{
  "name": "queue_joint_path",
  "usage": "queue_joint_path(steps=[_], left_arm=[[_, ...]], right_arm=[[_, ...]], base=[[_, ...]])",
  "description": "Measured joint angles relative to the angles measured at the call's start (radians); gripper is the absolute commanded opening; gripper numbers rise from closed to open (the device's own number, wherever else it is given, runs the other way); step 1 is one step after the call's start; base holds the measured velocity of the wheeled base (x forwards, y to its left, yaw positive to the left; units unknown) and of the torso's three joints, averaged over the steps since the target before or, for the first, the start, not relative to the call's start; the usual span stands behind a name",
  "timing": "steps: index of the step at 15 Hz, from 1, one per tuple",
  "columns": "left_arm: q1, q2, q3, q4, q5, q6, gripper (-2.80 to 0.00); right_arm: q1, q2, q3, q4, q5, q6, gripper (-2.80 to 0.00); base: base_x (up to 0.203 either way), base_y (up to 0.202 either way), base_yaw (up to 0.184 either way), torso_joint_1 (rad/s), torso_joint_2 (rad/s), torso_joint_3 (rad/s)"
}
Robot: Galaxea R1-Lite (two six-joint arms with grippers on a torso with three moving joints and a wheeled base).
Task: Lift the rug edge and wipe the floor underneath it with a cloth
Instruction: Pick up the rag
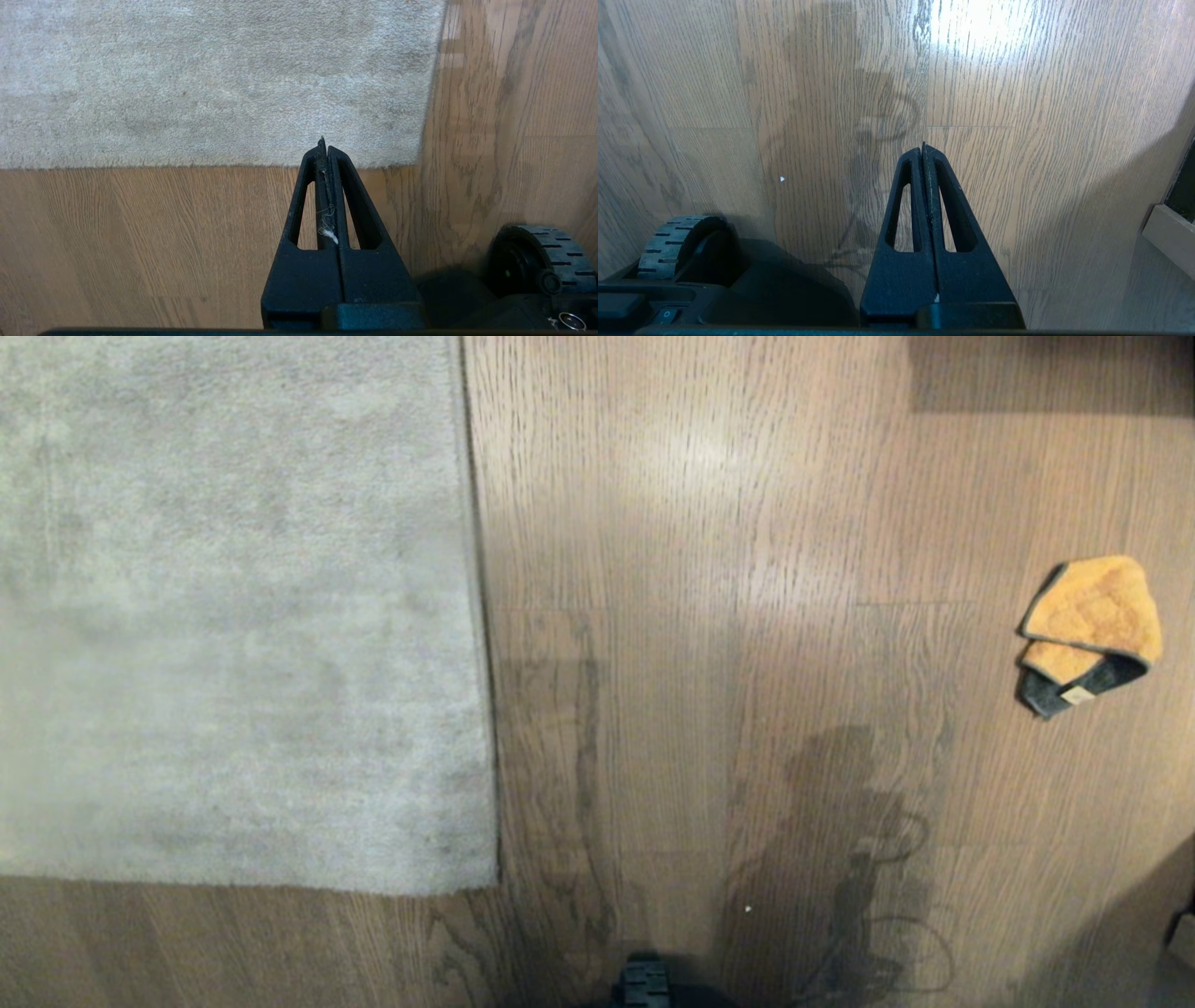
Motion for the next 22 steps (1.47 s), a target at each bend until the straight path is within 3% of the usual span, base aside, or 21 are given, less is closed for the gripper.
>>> queue_joint_path(steps=[7, 15, 22], left_arm=[[0.0, 0.0, 0.0, 0.0, 0.0, 0.0, -2.8], [0.0, 0.0, 0.0, 0.0, 0.0, 0.0, -2.8], [0.0, 0.0, 0.0, 0.0, 0.0, 0.0, -2.8]], right_arm=[[0.0, 0.0, 0.0, 0.001, 0.001, -0.008, -2.8], [0.0, 0.0, 0.0, 0.004, 0.055, -0.154, -2.8], [0.0, 0.0, 0.0, 0.009, 0.057, -0.142, -2.8]], base=[[0.0, 0.0, 0.0, 0.0, 0.0, 0.0], [0.0, 0.0, 0.0, 0.0, 0.0, 0.0], [0.0, 0.0, 0.0, 0.0, 0.0, 0.0]])
